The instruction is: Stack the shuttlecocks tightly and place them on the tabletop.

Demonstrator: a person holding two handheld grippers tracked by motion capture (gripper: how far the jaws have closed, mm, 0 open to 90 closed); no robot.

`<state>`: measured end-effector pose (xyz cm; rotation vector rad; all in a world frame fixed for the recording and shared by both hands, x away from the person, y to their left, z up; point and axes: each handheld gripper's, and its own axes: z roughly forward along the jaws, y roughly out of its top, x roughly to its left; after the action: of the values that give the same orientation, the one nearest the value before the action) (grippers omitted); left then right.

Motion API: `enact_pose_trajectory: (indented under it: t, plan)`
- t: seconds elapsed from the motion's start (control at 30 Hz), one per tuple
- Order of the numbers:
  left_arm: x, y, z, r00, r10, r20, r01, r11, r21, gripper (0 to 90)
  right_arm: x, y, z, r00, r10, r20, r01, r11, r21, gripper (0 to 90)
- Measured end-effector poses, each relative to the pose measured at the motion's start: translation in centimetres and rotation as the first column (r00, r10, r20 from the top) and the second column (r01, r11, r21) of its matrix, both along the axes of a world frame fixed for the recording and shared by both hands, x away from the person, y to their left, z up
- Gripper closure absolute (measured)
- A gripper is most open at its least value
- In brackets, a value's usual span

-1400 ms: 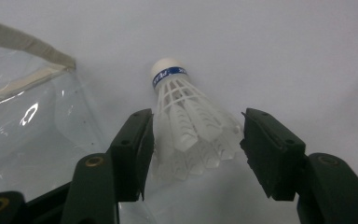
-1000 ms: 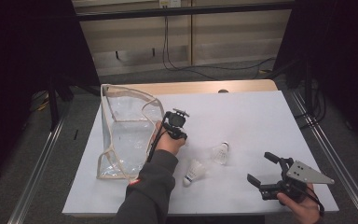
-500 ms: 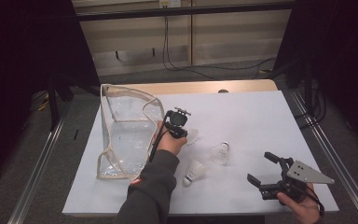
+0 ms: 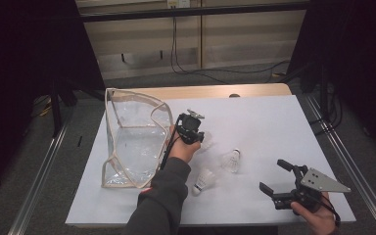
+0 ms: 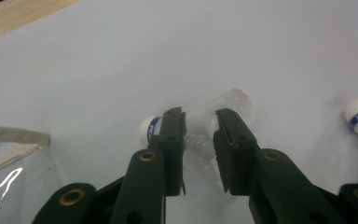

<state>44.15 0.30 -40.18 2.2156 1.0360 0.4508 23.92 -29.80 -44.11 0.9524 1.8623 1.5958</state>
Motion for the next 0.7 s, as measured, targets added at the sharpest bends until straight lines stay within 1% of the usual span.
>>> enact_pose_trajectory:
  t: [0.03,0.1,0.13,0.17,0.23,0.37,0.4,0.5,0.53,0.6,0.7]
  plan:
    - [0.1,-0.07,-0.12,1.0,0.005,-0.001,-0.005,1.0,-0.005,74.0,0.0,-0.02,0.0,1.0,-0.001,0.0,0.001,1.0,0.0,0.7]
    - [0.27,-0.19,-0.28,0.9997,0.02,0.012,-0.02,0.9997,-0.016,74.8,0.0,-0.06,0.01,1.0,-0.001,0.003,0.001,1.0,0.001,0.7]
    - [0.32,-0.24,-0.29,0.9995,0.024,0.021,-0.023,0.9996,-0.015,77.5,-0.01,-0.13,0.0,1.0,-0.001,0.002,0.001,1.0,0.001,0.7]
    - [0.34,-0.32,-0.28,0.9992,0.028,0.03,-0.027,0.9995,-0.018,77.5,-0.01,-0.13,0.0,1.0,-0.001,0.002,0.001,1.0,0.001,0.7]
    - [0.37,-0.38,-0.14,0.9987,0.029,0.043,-0.029,0.9995,-0.013,80.8,-0.02,-0.19,-0.01,1.0,-0.004,-0.001,0.004,1.0,0.003,0.7]
    - [0.56,-0.24,-0.12,0.9961,0.051,0.071,-0.05,0.9985,-0.022,83.5,-0.01,-0.2,0.01,1.0,-0.003,0.003,0.003,1.0,0.002,0.7]
    - [0.58,-0.21,-0.08,0.9958,0.056,0.073,-0.054,0.9982,-0.026,84.8,-0.01,-0.18,0.01,1.0,-0.002,0.002,0.002,1.0,0.002,0.7]
    - [0.6,-0.09,0.09,0.9959,0.06,0.069,-0.058,0.9978,-0.031,88.0,0.0,-0.16,0.01,1.0,-0.001,0.0,0.001,1.0,0.003,0.7]
    - [0.54,-0.08,0.17,0.9955,0.069,0.064,-0.067,0.997,-0.038,88.8,0.01,-0.15,0.0,1.0,-0.001,0.001,0.001,1.0,0.002,0.7]
    - [0.41,-0.01,0.36,0.9953,0.08,0.056,-0.078,0.9964,-0.032,89.7,0.02,-0.15,0.01,1.0,-0.001,0.002,0.001,1.0,0.002,0.7]
    - [0.32,0.15,0.59,0.9955,0.09,0.03,-0.089,0.9954,-0.036,90.0,0.02,-0.13,0.0,1.0,0.0,0.002,0.0,1.0,0.001,0.7]
